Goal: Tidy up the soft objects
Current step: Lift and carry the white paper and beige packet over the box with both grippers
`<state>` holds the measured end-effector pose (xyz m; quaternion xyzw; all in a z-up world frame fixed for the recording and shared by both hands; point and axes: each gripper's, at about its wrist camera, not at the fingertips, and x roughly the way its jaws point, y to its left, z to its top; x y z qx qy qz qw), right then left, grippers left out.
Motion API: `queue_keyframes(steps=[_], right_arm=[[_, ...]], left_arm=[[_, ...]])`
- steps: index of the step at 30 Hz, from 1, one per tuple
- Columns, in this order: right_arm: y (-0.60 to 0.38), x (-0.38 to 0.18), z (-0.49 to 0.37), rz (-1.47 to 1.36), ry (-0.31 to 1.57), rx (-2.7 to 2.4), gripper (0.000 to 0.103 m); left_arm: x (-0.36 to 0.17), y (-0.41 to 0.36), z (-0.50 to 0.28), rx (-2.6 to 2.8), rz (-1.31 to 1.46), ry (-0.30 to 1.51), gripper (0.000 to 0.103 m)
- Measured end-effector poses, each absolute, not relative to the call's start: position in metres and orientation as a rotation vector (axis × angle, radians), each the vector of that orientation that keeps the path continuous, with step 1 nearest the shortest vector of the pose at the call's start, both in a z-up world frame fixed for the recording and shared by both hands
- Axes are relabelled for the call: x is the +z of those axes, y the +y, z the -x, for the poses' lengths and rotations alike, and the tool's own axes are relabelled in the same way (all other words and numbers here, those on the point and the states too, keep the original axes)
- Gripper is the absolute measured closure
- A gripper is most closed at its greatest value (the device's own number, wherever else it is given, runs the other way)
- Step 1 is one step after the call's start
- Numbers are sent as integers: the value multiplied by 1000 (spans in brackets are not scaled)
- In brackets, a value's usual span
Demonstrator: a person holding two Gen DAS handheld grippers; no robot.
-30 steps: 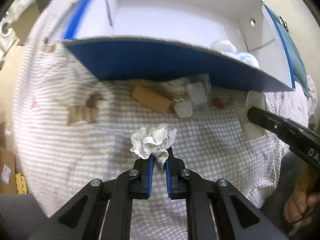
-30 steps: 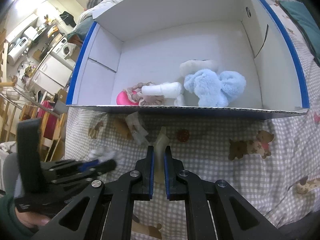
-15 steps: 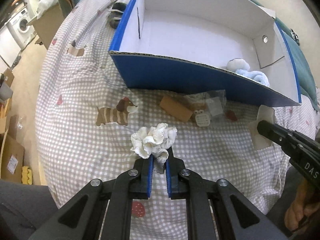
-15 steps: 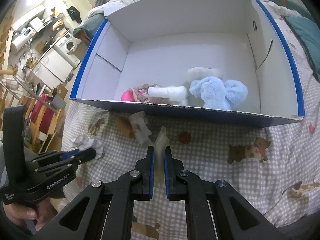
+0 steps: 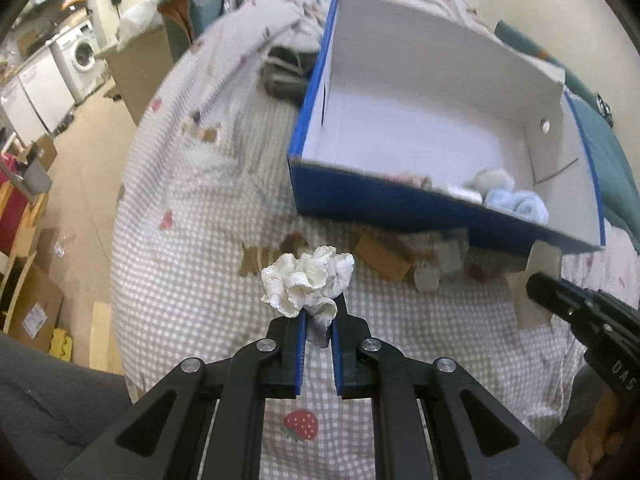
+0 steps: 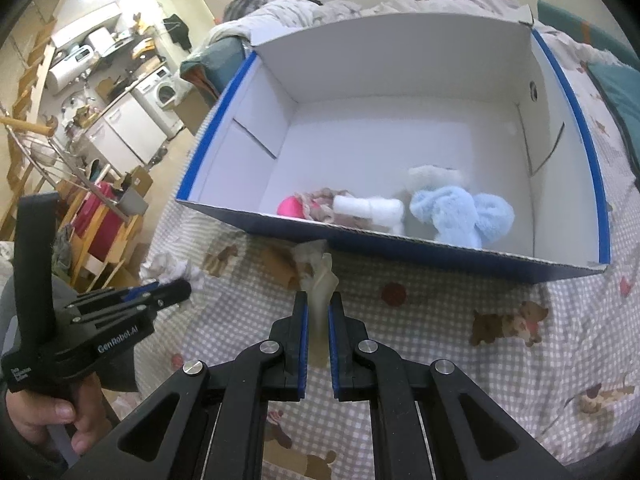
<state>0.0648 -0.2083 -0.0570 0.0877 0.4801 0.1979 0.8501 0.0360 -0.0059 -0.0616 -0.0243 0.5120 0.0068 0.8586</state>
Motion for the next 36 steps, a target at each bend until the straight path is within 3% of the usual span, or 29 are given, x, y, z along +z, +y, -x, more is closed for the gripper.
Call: queue_keyframes(steps=[10, 22, 36], right_arm=[[-223, -32, -57, -264, 896, 462, 92], [-230, -18, -51, -312, 837, 502, 92], [-266, 11, -93, -411, 764, 431, 92]], left_arm=[[-27, -22, -26, -26, 8, 895, 93], [-24, -21, -30, -11, 18, 885, 93], [34, -33, -100, -66, -19, 848, 93]])
